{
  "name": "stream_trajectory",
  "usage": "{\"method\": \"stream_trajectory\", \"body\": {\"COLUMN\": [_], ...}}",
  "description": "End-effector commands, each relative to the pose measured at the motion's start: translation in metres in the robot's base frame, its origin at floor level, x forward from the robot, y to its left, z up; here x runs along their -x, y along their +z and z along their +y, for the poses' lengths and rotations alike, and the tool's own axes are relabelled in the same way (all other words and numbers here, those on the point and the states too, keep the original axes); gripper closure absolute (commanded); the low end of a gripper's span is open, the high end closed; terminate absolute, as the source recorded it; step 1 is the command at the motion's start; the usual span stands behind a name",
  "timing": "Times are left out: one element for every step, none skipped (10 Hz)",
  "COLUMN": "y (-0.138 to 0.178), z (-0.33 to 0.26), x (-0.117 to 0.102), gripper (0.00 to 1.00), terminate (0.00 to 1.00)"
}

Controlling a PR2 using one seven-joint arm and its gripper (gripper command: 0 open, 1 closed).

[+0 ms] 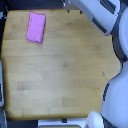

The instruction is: Folding a cloth

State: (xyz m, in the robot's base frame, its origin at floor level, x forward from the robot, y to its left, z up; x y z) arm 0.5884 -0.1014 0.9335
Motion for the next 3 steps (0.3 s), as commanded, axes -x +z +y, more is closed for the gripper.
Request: {"method": "stream_trajectory", "body": {"y": [0.005,0.006,0.005], "z": [-0.069,-0.08,-0.099], "x": [0.022,0.03,0.039], "gripper": [0.0,0.0,0.0], "terminate": [0.0,0.0,1.0]}}
